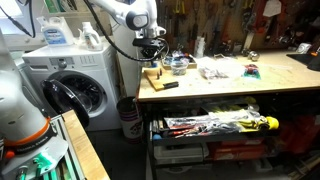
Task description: Put the white can on the wooden boar, then put the batteries in the can
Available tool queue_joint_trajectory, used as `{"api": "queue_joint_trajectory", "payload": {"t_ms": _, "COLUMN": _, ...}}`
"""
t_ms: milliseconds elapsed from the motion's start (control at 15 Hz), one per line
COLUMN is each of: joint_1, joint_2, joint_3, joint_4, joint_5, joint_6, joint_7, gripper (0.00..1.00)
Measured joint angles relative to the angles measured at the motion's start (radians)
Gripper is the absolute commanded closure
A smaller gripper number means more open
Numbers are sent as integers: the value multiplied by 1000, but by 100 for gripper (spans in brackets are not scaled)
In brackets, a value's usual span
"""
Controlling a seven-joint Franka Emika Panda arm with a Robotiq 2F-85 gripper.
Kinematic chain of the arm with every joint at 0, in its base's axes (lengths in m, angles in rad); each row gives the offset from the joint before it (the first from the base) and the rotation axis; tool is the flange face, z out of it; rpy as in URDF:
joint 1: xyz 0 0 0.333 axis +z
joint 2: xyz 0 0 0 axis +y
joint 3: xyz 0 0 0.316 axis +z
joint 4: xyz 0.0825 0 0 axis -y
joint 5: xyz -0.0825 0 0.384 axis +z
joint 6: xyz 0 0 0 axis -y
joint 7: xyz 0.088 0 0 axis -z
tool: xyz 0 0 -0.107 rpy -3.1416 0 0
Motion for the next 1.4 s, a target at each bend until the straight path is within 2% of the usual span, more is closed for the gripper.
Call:
{"api": "queue_joint_trajectory", "payload": {"t_ms": 267, "joint_1": 7, "joint_2": 58, "joint_3": 7, "joint_4": -1, "joint_5": -62, "joint_6": 109, "joint_7": 6, "gripper": 99}}
{"api": "queue_joint_trajectory", "payload": {"t_ms": 533, "joint_1": 5, "joint_2": 95, "joint_3": 5, "joint_4": 0, "joint_5": -112, "joint_6": 150, "joint_7": 26, "gripper": 99}}
{"api": "queue_joint_trajectory", "payload": {"t_ms": 600, "joint_1": 5, "joint_2": 101, "joint_3": 5, "joint_4": 0, "joint_5": -115, "joint_6": 150, "joint_7": 30, "gripper": 72}}
{"api": "queue_joint_trajectory", "payload": {"t_ms": 667, "joint_1": 5, "joint_2": 106, "joint_3": 5, "joint_4": 0, "joint_5": -116, "joint_6": 150, "joint_7": 32, "gripper": 71}}
{"api": "queue_joint_trajectory", "payload": {"t_ms": 733, "joint_1": 4, "joint_2": 107, "joint_3": 5, "joint_4": 1, "joint_5": -116, "joint_6": 150, "joint_7": 35, "gripper": 66}}
{"api": "queue_joint_trajectory", "payload": {"t_ms": 1067, "joint_1": -5, "joint_2": 98, "joint_3": 6, "joint_4": 5, "joint_5": -107, "joint_6": 150, "joint_7": 39, "gripper": 28}}
{"api": "queue_joint_trajectory", "payload": {"t_ms": 1267, "joint_1": -17, "joint_2": 72, "joint_3": 11, "joint_4": 5, "joint_5": -53, "joint_6": 138, "joint_7": 37, "gripper": 5}}
{"api": "queue_joint_trajectory", "payload": {"t_ms": 1400, "joint_1": -30, "joint_2": 48, "joint_3": 21, "joint_4": 6, "joint_5": 7, "joint_6": 109, "joint_7": 28, "gripper": 0}}
